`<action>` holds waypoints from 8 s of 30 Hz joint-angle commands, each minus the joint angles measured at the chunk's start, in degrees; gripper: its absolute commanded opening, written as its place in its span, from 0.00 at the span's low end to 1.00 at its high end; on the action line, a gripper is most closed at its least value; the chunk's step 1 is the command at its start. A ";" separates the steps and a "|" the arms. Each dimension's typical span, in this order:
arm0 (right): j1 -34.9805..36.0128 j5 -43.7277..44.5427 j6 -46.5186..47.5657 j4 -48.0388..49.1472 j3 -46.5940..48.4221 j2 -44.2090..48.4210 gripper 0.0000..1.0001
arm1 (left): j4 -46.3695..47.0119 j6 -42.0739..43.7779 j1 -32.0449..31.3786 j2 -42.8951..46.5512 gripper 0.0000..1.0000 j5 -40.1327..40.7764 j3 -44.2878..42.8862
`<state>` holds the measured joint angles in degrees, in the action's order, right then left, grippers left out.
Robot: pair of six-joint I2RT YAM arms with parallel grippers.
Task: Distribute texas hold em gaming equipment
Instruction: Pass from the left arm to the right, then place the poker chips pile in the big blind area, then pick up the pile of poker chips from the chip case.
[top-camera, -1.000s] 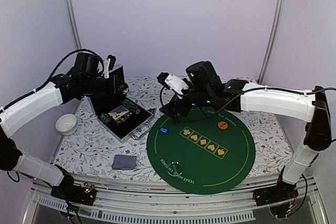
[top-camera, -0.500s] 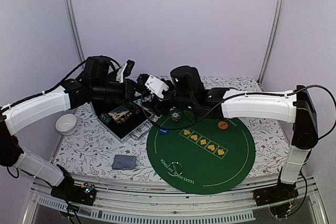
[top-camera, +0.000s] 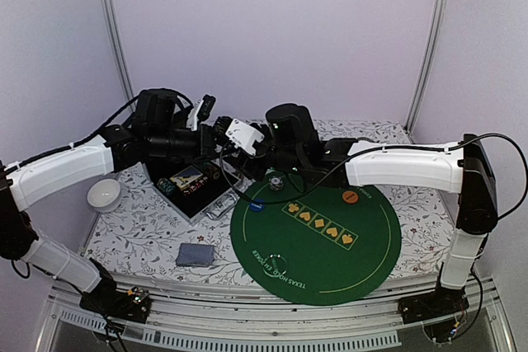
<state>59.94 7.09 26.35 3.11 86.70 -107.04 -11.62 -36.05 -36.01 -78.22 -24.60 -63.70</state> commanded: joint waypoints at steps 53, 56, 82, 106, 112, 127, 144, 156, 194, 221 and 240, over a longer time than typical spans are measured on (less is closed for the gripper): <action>-18.17 -9.78 -23.23 -32.43 -17.74 9.91 0.02 | -5.16 9.34 6.30 -5.06 0.56 4.93 3.00; -23.65 -9.48 -27.40 -33.66 -21.85 11.26 0.02 | -5.51 10.24 6.28 -5.15 0.56 5.45 3.24; -44.35 -3.28 -31.87 -29.49 -27.77 4.69 0.02 | -8.07 13.79 6.57 -3.81 0.56 7.32 3.55; -44.31 -3.62 -31.12 -30.62 -27.91 11.30 0.94 | -11.69 16.76 6.74 -5.63 0.56 10.58 -2.25; -44.06 -6.87 -30.25 -31.38 -24.72 18.86 0.99 | -16.07 20.00 6.57 -11.42 0.60 18.25 -7.11; -41.40 -13.44 -29.90 -30.74 -24.47 22.46 0.99 | -22.57 26.41 6.91 -39.52 0.59 42.21 -28.70; -41.25 -15.17 -30.52 -30.62 -24.87 21.35 0.99 | -22.46 28.88 7.66 -45.55 0.49 40.07 -29.71; -41.18 -15.61 -30.30 -30.62 -24.87 20.87 0.99 | -21.17 28.82 7.62 -43.15 0.44 34.80 -26.01; -41.21 -18.24 -30.13 -30.72 -24.23 20.58 0.99 | -21.32 31.37 7.37 -44.68 0.57 31.12 -25.54; -41.20 -19.41 -30.08 -31.39 -23.60 19.35 0.99 | -22.63 33.27 8.16 -45.77 0.57 32.18 -28.60; -41.22 -19.52 -29.71 -31.81 -23.46 19.57 0.99 | -18.77 35.04 5.27 -42.75 0.55 33.63 -24.16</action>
<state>18.39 -11.94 -3.79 -28.32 62.30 -87.57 -34.02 -2.90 -28.23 -122.13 9.93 -92.07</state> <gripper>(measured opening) 0.988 0.549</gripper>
